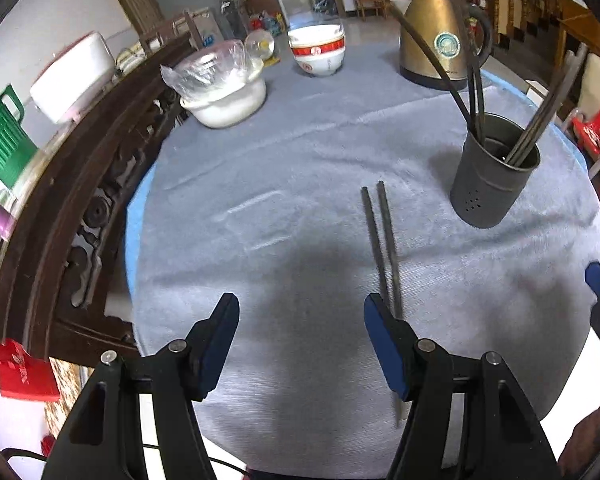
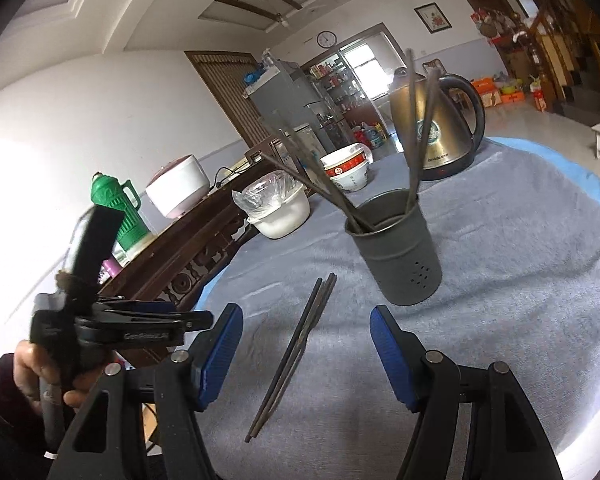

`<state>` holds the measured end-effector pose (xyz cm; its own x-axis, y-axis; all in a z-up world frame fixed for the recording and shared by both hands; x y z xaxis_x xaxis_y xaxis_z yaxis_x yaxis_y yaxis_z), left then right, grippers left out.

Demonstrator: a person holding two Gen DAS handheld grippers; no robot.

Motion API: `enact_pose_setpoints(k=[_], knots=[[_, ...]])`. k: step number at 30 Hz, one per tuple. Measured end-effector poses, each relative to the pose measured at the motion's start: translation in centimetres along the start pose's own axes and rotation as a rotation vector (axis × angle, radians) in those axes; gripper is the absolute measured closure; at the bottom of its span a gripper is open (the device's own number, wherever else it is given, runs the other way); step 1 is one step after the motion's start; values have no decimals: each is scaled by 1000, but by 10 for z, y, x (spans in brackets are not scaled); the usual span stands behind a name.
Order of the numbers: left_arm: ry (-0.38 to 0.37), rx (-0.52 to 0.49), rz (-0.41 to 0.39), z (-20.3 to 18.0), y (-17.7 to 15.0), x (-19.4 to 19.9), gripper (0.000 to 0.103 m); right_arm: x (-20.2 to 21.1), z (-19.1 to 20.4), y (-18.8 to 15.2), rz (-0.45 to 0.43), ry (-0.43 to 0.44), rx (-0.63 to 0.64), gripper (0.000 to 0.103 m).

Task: Organize utensils
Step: 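Move both grippers back down to the last two chopsticks on the cloth, then close the right gripper on one chopstick while the left gripper grasps the other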

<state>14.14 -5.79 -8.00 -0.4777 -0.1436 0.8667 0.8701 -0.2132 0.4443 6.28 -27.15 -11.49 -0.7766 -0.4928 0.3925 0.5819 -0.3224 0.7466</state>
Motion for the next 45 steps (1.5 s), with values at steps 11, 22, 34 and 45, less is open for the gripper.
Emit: enact_pose_setpoints(k=[11, 22, 34, 45], knots=[[-4, 109, 67, -14, 33, -14, 37, 29, -49, 16, 9, -46, -26, 33], [-36, 143, 30, -10, 57, -13, 37, 64, -43, 33, -29, -112, 17, 33], [-79, 115, 11, 17, 37, -24, 37, 33, -8, 23, -4, -108, 38, 33], [-187, 53, -86, 56, 15, -23, 37, -23, 31, 14, 53, -183, -5, 33]])
Point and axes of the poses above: each gripper's, at about its wrist camera, not at the fingertips, and x roughly against the way its jaws point, z to its left, y to its top, the point moved 3 cm from there along -x, roughly the way its jaws point, and after that the axes turned 2 degrees about z, right-handed, at the moved point
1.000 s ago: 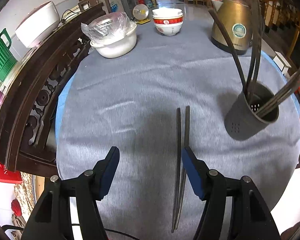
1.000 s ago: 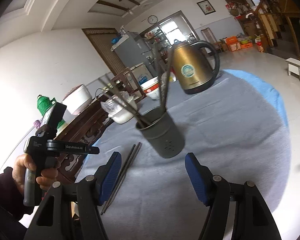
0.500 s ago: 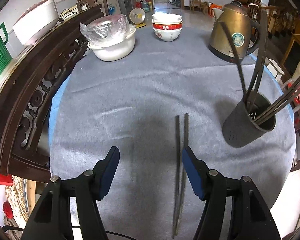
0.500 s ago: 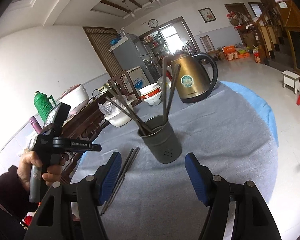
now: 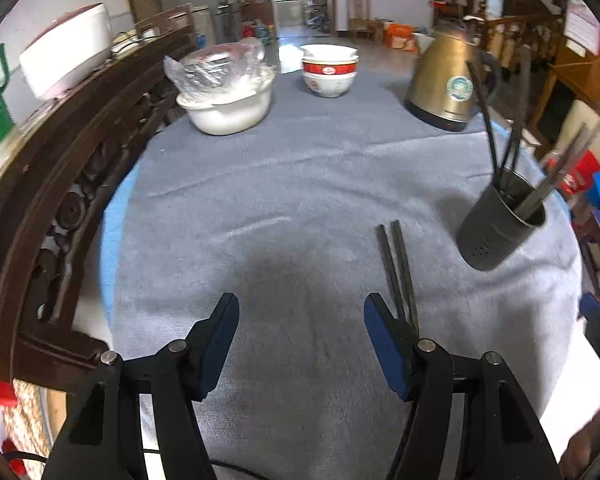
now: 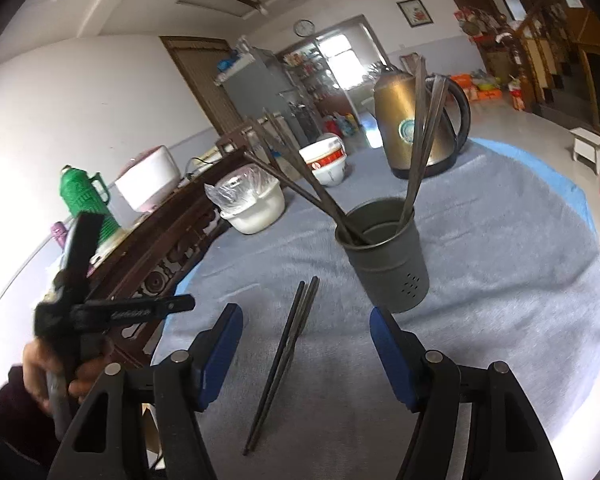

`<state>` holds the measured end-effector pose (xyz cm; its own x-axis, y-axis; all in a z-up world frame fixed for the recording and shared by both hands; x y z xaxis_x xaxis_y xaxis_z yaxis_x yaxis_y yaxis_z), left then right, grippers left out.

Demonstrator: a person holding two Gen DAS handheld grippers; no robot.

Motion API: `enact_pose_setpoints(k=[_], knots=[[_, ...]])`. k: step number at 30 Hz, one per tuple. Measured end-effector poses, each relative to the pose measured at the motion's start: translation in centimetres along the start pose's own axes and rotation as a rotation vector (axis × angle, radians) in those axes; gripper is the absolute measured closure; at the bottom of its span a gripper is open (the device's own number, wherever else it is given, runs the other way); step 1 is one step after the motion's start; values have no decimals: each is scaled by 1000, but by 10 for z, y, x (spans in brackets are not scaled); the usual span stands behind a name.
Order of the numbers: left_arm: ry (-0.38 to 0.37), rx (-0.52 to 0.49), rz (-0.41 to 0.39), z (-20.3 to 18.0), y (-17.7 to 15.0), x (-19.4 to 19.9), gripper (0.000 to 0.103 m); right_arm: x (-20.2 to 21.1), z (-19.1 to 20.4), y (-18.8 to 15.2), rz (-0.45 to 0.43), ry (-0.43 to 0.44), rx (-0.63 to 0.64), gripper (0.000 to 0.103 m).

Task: Organize utensils
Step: 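Close the right gripper on one chopstick while the left gripper grasps the other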

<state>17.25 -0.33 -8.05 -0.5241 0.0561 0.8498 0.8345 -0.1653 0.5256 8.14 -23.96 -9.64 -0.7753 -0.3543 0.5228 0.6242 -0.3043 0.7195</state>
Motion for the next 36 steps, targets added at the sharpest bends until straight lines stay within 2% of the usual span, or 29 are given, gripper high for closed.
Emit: enact_pose_setpoints(k=[3, 9, 12, 17, 22, 28, 36], knots=[[-44, -27, -2, 4, -6, -5, 37, -9, 3, -4, 19, -58, -29, 34], [-156, -53, 56, 5, 0, -33, 37, -32, 3, -12, 89, -145, -56, 50], [-187, -59, 68, -1, 10, -47, 37, -40, -4, -15, 122, -179, -89, 50], [-249, -52, 132, -20, 28, -85, 37, -46, -9, -20, 150, -197, -110, 50], [-246, -35, 173, -35, 42, -115, 37, -52, -7, -21, 168, -197, -95, 50], [-243, -39, 198, -44, 48, -132, 38, -57, -19, -21, 178, -182, -130, 50], [-241, -54, 224, -50, 51, -145, 52, -62, -21, -23, 189, -164, -131, 50]])
Point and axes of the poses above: each gripper's, at about its wrist camera, not at the fingertips, and x roughly against the way its jaws point, z to its left, y to its top, the point moved 3 cm from there along -x, roughly the way its jaws point, and after that the axes turned 2 degrees about z, right-handed, at the moved point
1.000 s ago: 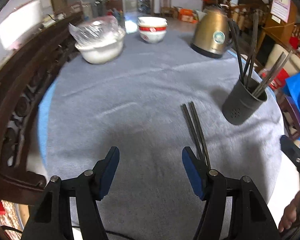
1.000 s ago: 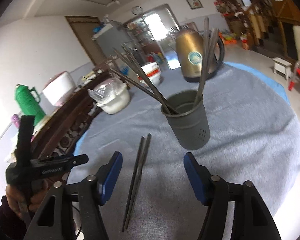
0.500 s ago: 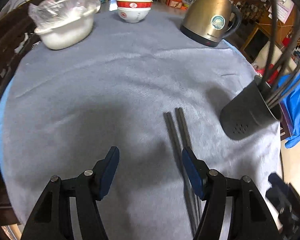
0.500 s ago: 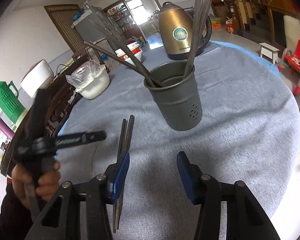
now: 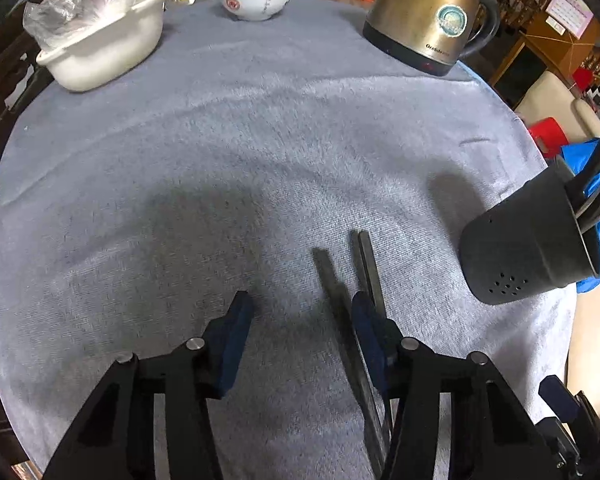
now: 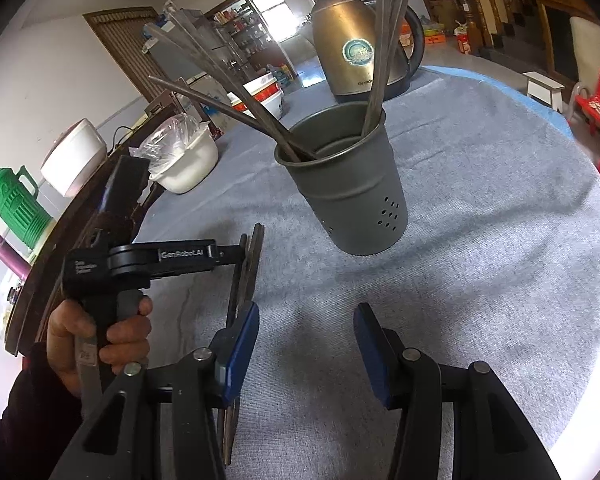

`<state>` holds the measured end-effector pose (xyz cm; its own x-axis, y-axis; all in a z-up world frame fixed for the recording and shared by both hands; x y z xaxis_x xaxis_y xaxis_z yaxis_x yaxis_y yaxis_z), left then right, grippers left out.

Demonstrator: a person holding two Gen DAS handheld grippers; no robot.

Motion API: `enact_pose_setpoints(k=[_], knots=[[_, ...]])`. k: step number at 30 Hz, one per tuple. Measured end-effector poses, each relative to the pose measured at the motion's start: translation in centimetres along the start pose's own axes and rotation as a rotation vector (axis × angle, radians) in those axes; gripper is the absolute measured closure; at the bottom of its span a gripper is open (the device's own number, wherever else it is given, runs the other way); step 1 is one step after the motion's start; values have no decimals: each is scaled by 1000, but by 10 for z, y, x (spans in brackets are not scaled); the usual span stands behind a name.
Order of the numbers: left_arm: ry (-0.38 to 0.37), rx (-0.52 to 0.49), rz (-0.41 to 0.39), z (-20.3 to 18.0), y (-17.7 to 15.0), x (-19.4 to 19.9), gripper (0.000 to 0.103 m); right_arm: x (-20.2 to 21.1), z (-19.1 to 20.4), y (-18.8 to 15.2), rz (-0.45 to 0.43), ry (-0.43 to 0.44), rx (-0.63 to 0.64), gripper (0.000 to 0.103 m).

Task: Organize utensils
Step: 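Close the right gripper on one chopstick while the left gripper grasps the other, then lift both chopsticks with both grippers and carry them above the grey cup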

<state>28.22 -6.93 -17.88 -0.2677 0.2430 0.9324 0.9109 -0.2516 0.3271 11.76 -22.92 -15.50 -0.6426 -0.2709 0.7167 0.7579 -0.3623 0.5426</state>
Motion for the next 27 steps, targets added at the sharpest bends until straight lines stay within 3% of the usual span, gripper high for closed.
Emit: enact_pose_setpoints(k=[2, 8, 18, 27], knots=[[-21, -4, 3, -2, 2, -1, 57, 0, -1, -1, 0, -1, -6, 50], [-43, -36, -4, -1, 2, -2, 89, 3, 4, -1, -3, -7, 11, 50], [-21, -119, -6, 31, -23, 18, 96, -11, 36, 0, 48, 6, 111, 50], [-36, -14, -14, 77, -32, 36, 95, -78, 89, 26, 121, -73, 301, 50]])
Point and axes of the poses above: each gripper's, at about its wrist camera, not at the fingertips, and x roughly against the way its jaws point, z to its left, y to its top, the point moved 3 cm from there along -x, roughly the way its jaws point, and after that the axes turned 2 degrees about z, right-handed, at the moved point
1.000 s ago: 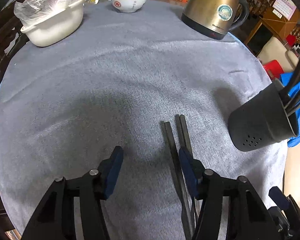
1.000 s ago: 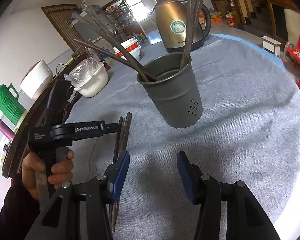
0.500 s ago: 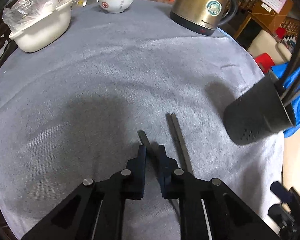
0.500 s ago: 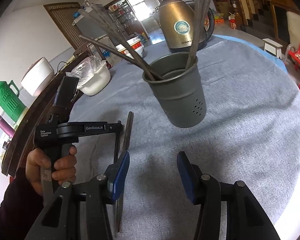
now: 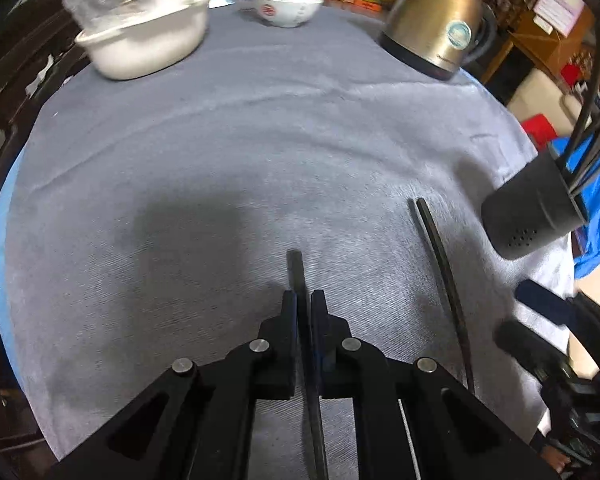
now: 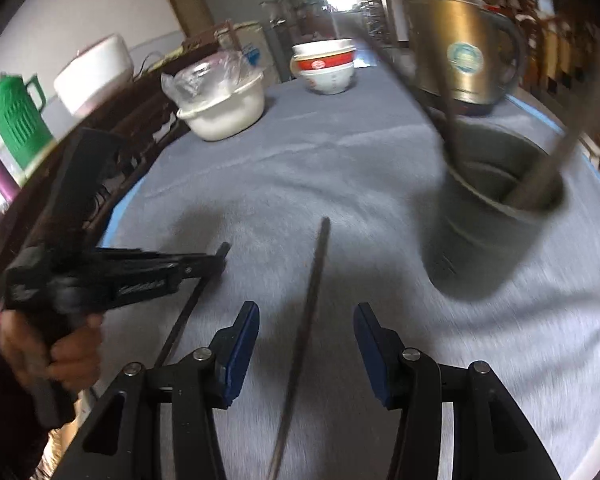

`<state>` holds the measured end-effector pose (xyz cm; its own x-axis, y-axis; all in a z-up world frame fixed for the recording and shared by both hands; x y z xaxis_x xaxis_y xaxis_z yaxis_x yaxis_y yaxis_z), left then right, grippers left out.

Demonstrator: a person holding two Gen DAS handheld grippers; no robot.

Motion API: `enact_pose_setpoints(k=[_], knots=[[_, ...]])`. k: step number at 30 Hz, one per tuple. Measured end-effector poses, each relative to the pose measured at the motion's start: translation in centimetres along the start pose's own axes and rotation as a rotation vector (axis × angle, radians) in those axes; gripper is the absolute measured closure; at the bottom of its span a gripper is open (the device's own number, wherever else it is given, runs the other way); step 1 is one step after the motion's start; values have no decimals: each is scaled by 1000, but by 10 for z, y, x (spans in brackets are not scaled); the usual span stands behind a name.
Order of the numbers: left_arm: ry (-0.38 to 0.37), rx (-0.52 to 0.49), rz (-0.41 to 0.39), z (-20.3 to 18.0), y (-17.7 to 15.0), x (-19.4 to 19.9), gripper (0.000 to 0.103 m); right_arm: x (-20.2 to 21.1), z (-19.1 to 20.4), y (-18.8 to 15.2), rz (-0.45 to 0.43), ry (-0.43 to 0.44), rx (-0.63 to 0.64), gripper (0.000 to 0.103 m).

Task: Organize utensils
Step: 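Lift both chopsticks with both grippers and carry them above the grey cup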

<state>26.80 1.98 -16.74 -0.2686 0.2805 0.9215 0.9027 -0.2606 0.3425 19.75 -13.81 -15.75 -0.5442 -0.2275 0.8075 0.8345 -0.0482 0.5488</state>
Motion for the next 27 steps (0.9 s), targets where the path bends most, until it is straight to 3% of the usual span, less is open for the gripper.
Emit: enact_pose_setpoints(k=[3, 7, 11, 13, 14, 16, 18, 24, 27], knots=[[-19, 33, 8, 11, 3, 6, 93, -21, 4, 19, 34, -46, 31, 50], [-19, 65, 7, 27, 1, 13, 90, -48, 5, 37, 107, -91, 50, 63], [-19, 80, 14, 32, 3, 12, 89, -73, 2, 47, 178, -154, 62, 63], [-30, 90, 28, 34, 3, 13, 83, -87, 0, 48, 217, -162, 51, 69], [-32, 93, 32, 33, 4, 12, 78, -88, -2, 48, 216, -171, 53, 70], [-28, 92, 42, 32, 6, 11, 71, -90, -1, 51, 201, -181, 63, 86], [-35, 98, 59, 30, 8, 8, 67, -90, 0, 51, 199, -171, 75, 93], [-17, 84, 100, 14, 19, -4, 66, -73, 2, 43, 150, -124, 82, 96], [29, 72, 125, 8, 22, -11, 66, -51, 1, 39, 98, -80, 75, 96]])
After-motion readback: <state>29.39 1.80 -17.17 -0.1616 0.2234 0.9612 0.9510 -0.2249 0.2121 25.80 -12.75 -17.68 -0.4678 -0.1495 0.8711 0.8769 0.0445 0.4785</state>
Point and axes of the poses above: each gripper's, at about its wrist camera, not at the fingertips, and x roughly against the way its jaws point, z to its left, y to its top, the point moved 3 cm from there along -x, roughly the way its jaws point, and after that the axes turned 2 degrees about z, right-handed, at the moved point
